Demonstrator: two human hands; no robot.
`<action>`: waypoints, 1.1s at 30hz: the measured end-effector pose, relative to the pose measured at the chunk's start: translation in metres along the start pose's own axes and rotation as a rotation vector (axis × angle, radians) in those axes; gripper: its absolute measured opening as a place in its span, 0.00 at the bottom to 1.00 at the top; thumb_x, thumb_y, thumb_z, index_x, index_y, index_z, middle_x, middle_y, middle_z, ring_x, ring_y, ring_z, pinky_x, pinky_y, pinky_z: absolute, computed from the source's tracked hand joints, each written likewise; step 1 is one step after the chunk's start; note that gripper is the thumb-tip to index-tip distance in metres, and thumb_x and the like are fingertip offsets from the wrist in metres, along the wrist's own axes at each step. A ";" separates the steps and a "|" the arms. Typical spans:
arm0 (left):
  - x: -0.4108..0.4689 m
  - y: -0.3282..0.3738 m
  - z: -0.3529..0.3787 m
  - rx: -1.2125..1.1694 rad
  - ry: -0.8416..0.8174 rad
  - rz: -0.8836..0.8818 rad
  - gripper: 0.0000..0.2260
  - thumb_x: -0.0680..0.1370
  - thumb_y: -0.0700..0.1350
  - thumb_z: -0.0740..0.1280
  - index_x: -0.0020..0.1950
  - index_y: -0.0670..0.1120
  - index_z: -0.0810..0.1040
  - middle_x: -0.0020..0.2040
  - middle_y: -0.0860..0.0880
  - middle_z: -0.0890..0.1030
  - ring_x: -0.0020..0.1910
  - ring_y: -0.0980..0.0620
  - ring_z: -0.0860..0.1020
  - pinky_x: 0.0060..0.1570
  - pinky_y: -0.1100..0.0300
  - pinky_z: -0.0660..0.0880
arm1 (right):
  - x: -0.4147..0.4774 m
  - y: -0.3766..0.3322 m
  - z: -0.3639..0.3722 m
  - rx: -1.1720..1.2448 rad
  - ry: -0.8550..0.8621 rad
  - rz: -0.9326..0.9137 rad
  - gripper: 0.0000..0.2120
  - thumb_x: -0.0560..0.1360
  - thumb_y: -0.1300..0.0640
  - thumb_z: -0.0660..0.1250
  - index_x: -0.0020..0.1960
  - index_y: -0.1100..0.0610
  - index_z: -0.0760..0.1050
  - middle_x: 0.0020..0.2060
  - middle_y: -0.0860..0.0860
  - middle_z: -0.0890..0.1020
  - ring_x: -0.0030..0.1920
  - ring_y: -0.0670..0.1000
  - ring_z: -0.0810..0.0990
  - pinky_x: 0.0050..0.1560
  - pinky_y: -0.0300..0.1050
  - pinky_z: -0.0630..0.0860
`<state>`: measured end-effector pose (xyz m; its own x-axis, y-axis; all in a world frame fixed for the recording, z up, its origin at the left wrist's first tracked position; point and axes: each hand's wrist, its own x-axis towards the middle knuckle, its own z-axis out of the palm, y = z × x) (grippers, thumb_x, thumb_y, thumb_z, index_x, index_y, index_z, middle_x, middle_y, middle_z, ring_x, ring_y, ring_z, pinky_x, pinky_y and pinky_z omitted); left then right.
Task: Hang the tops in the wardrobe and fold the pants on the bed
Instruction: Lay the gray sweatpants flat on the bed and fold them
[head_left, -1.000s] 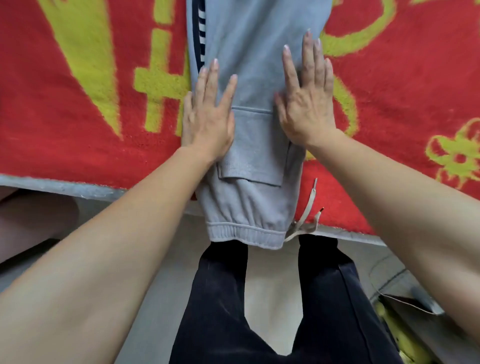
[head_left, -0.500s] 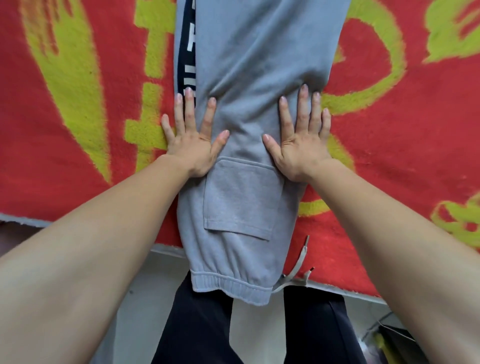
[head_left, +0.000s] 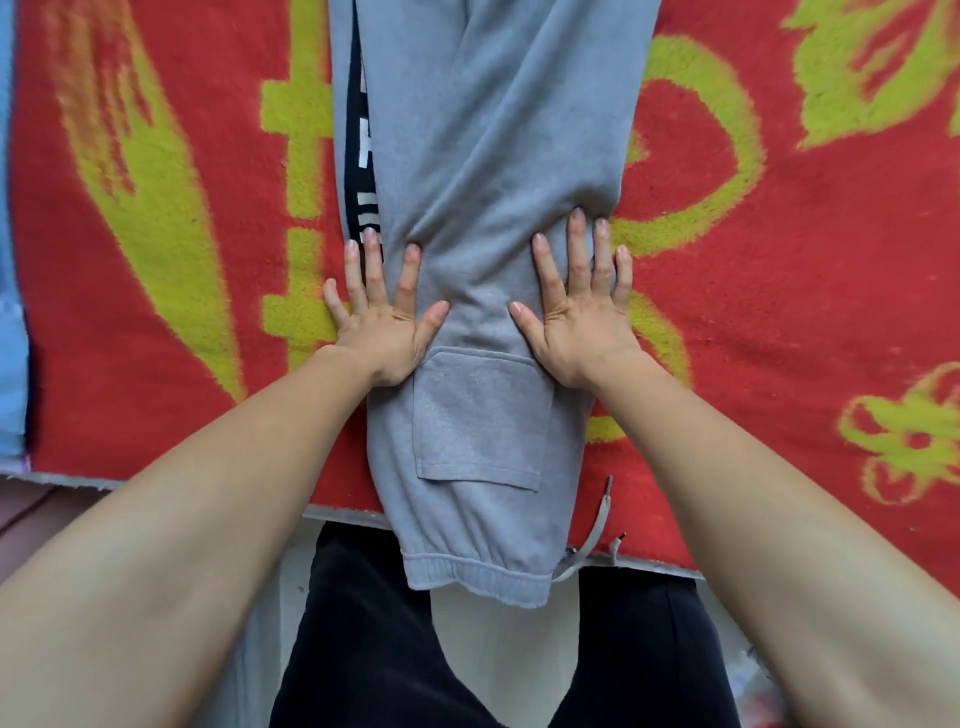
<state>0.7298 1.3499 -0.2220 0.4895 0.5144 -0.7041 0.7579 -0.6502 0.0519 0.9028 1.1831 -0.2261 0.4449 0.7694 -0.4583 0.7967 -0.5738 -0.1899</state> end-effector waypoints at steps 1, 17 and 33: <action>0.000 0.001 -0.001 -0.002 -0.016 0.004 0.36 0.74 0.71 0.36 0.76 0.56 0.27 0.75 0.43 0.24 0.74 0.42 0.25 0.69 0.32 0.35 | -0.001 -0.001 -0.001 -0.005 -0.008 0.010 0.37 0.80 0.34 0.49 0.82 0.50 0.42 0.80 0.60 0.40 0.80 0.64 0.39 0.76 0.63 0.36; 0.020 -0.006 -0.070 -0.565 0.778 -0.005 0.18 0.81 0.58 0.57 0.54 0.46 0.77 0.50 0.48 0.80 0.52 0.45 0.75 0.52 0.53 0.67 | 0.001 -0.034 -0.034 0.186 0.517 0.149 0.19 0.75 0.52 0.64 0.64 0.55 0.77 0.66 0.60 0.74 0.67 0.62 0.71 0.69 0.58 0.61; 0.063 -0.030 -0.102 -0.509 0.610 -0.246 0.12 0.82 0.48 0.60 0.61 0.43 0.76 0.60 0.44 0.80 0.59 0.42 0.76 0.51 0.54 0.67 | 0.009 -0.084 -0.018 0.043 0.234 -0.142 0.13 0.83 0.51 0.56 0.53 0.59 0.76 0.50 0.58 0.77 0.50 0.61 0.74 0.48 0.55 0.67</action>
<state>0.7822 1.4587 -0.1958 0.3206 0.9170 -0.2372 0.9046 -0.2222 0.3637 0.8474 1.2430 -0.1990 0.4167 0.8840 -0.2121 0.8419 -0.4633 -0.2769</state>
